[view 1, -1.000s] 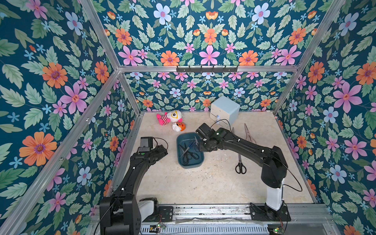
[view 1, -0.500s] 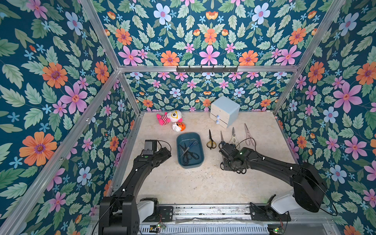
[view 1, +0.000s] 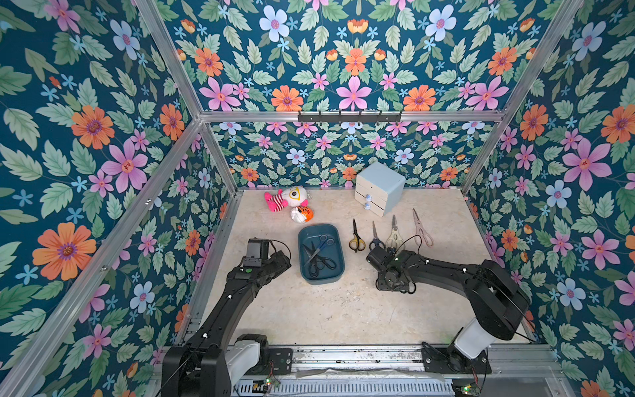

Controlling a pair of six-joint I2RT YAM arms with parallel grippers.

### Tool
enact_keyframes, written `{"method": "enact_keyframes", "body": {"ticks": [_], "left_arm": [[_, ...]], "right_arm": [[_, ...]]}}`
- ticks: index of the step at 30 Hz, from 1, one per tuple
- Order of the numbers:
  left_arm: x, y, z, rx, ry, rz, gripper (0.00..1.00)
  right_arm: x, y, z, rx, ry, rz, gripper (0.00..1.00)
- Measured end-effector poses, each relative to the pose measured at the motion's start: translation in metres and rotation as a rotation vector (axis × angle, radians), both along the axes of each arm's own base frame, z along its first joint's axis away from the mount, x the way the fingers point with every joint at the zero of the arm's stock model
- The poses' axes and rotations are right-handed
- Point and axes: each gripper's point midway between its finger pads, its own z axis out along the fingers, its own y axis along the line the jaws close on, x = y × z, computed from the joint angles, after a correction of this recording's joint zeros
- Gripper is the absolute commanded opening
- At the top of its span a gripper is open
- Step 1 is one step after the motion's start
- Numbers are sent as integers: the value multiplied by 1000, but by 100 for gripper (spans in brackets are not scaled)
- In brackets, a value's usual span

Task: Take the scissors out of the storage box
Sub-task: Place the scissors at the center of the board, then adjust the storage box at the center of the board.

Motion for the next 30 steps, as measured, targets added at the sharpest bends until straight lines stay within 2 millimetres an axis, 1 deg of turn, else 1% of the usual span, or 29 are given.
{"method": "enact_keyframes", "body": {"ticks": [3,9,11,12,15,18,20,22,24,25,27,30], "left_arm": [[-3,2,-3,3,12,17,72],[-4,3,-4,8,16,22,72],[-4,4,-4,8,19,22,72],[-4,4,-4,10,23,21,72],[-2,2,1,23,24,-2,72],[0,-5,12,39,11,-47,72],[0,-14,19,46,1,-83,72],[-2,-22,21,56,2,-120,71],[-9,-30,15,59,25,-153,71],[-13,-33,10,65,41,-168,70],[-24,-38,-2,73,81,-175,70],[-41,-42,-18,86,133,-188,70]], "right_arm": [[2,0,-3,-14,-3,5,1],[5,1,-1,-26,-3,25,22],[8,4,4,-22,-8,27,28],[10,6,8,-15,-16,31,29],[19,14,27,10,-45,44,32],[30,24,48,34,-82,49,35],[39,32,69,64,-119,53,35],[50,41,93,100,-165,64,35],[60,53,111,143,-199,71,35],[65,59,115,157,-205,80,36],[73,73,120,194,-212,94,36],[79,93,121,255,-201,114,36]]}}
